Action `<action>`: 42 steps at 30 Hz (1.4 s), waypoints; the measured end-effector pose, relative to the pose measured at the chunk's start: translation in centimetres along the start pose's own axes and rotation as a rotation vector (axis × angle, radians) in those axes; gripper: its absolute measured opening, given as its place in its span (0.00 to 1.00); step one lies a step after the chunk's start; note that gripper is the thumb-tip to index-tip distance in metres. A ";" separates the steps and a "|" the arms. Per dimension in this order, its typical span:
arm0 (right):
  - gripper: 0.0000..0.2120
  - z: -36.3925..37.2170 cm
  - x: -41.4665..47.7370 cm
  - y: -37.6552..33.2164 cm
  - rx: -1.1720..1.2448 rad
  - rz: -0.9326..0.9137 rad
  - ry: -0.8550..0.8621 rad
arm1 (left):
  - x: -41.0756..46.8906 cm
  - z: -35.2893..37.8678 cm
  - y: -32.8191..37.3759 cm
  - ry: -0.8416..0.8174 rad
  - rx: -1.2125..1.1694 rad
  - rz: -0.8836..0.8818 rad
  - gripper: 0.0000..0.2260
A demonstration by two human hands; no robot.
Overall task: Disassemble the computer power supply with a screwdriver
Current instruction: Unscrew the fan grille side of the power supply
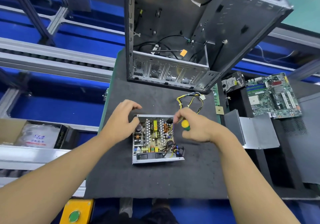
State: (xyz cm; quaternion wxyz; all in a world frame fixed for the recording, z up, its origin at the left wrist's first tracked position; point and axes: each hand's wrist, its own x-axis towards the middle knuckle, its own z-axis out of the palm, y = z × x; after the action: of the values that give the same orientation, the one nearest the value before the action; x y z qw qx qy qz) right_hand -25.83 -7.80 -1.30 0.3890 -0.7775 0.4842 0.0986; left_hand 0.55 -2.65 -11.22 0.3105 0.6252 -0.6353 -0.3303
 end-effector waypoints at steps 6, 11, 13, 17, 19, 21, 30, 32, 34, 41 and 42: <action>0.09 -1.3 -1.1 -3.4 0.193 -0.163 0.207 | -2.0 -1.2 3.3 -0.164 0.215 0.427 0.11; 0.03 -1.0 -1.9 -4.2 0.307 -0.199 0.480 | -3.4 0.1 4.9 -0.741 0.704 0.421 0.32; 0.03 -0.8 -2.4 -4.4 0.328 -0.195 0.589 | -4.0 0.8 4.9 -0.796 0.739 0.360 0.27; 0.03 -1.0 -3.9 -4.8 0.366 -0.197 0.786 | -4.2 0.4 5.5 -0.691 0.602 0.389 0.18; 0.03 -1.7 -4.8 -5.1 0.422 -0.212 0.912 | -3.2 -1.8 6.8 -0.652 0.442 0.294 0.18; 0.02 -2.6 -5.8 -5.7 0.447 -0.252 1.072 | -1.6 -4.2 8.1 -0.659 0.292 0.202 0.18; 0.05 -4.9 -7.9 -8.8 0.715 -0.400 1.385 | -0.6 -4.1 7.0 -0.678 -0.253 -0.224 0.10; 0.05 -4.3 -7.6 -8.8 0.722 -0.386 1.323 | -0.5 -4.0 6.5 -0.619 -0.227 -0.248 0.10; 0.04 -3.6 -7.0 -8.8 0.723 -0.397 1.245 | -0.5 -4.2 6.4 -0.594 -0.105 -0.176 0.10; 0.06 -1.9 -4.8 -9.1 0.614 -0.411 1.109 | -1.5 -3.3 7.8 -0.448 0.378 0.168 0.14; 0.07 -1.8 -4.6 -9.1 0.588 -0.401 1.092 | -1.8 -2.9 7.7 -0.392 0.416 0.215 0.15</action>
State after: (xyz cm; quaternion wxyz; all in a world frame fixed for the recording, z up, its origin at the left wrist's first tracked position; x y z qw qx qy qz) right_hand -21.02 -3.88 6.94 0.2942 -0.6522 0.4643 -0.5220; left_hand -1.64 -0.97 -3.23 0.0807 0.5287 -0.7997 -0.2728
